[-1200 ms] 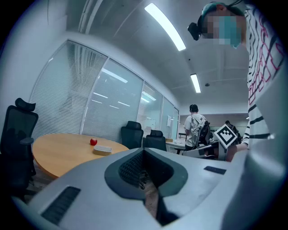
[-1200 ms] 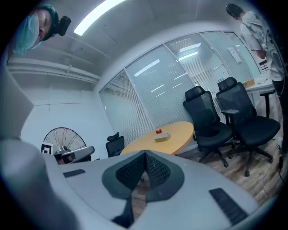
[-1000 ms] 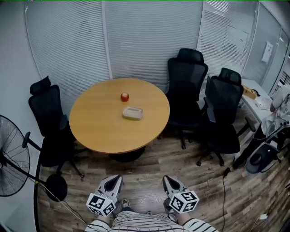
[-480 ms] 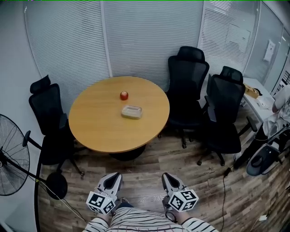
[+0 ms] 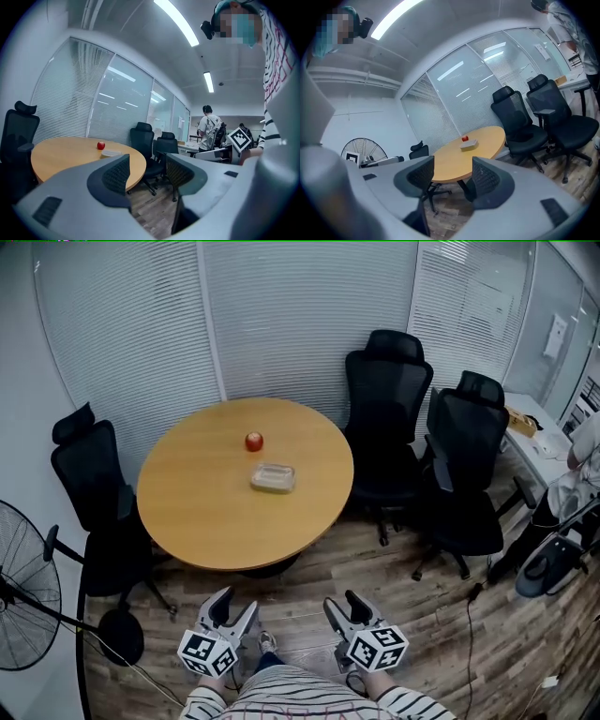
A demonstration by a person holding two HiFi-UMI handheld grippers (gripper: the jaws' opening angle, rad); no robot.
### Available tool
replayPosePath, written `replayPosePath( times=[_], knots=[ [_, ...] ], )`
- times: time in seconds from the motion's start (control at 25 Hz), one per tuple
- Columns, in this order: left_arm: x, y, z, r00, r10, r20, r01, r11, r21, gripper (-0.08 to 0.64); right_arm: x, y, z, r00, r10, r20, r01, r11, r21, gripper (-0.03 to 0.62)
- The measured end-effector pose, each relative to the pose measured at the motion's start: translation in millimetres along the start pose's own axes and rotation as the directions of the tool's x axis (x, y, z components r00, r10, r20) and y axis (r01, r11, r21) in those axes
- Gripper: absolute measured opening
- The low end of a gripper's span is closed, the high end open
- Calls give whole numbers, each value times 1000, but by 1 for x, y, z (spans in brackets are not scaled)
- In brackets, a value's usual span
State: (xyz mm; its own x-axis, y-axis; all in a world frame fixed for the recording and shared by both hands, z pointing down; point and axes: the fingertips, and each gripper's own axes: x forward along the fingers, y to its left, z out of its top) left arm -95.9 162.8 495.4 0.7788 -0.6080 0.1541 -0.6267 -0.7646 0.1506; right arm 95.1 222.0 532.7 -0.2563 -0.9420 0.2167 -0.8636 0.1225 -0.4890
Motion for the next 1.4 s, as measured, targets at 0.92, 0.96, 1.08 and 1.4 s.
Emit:
replayPosePath(
  times=[0.92,0.96,1.08,1.4],
  knots=[
    [114,236,31,990,-125,-62,125,992,-9,219,235,1,34,984,-173,30,171,984,58,245],
    [121,243,31,990,-123,-66,122,992,-9,219,244,-1,37,984,-174,27,172,983,57,245],
    [140,257,29,991,-113,-74,111,994,-19,219,266,-12,45,985,-170,16,169,984,48,245],
    [213,293,18,994,-64,-88,64,998,-4,219,339,-63,70,992,-121,-42,122,992,28,245]
  ],
)
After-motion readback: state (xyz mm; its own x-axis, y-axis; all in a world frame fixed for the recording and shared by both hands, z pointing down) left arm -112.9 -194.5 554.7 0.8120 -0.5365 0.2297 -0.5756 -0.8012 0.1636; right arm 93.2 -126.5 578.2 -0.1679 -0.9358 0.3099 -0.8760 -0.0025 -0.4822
